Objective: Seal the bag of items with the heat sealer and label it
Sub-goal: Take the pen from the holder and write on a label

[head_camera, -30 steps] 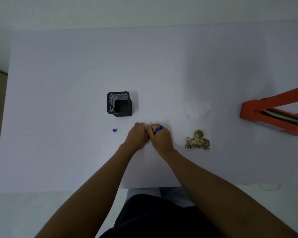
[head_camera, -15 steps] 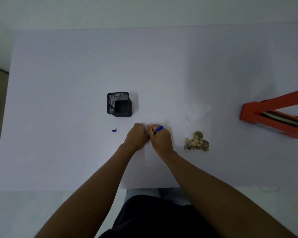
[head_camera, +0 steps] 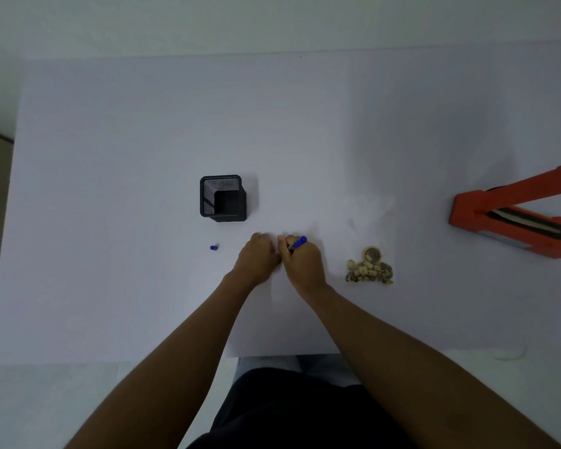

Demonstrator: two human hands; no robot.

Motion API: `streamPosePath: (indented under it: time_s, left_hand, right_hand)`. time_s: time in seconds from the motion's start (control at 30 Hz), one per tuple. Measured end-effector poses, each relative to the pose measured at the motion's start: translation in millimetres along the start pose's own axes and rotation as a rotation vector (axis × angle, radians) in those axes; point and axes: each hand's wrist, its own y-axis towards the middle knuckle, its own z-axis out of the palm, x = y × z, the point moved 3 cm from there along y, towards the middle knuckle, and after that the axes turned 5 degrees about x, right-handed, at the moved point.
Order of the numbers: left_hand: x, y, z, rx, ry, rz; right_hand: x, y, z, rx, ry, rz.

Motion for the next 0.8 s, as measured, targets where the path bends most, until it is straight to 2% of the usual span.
streamPosePath:
  time_s: [0.13, 0.27, 0.63, 0.8]
  left_hand:
    - [0, 1, 1, -0.004, -0.011, -0.005]
    - [3, 2, 2, 0.006, 0.004, 0.028]
    - [4, 5, 5, 0.004, -0.015, 0.003]
    - [7, 5, 5, 0.004, -0.004, 0.028]
  right_hand:
    - [1, 2, -3, -0.024, 0.009, 0.008]
    - [-3, 0, 2, 0.029, 0.024, 0.015]
    - [-1, -1, -9, -0.063, 0.012, 0.0]
    - [0, -5, 1, 0.016, -0.071, -0.063]
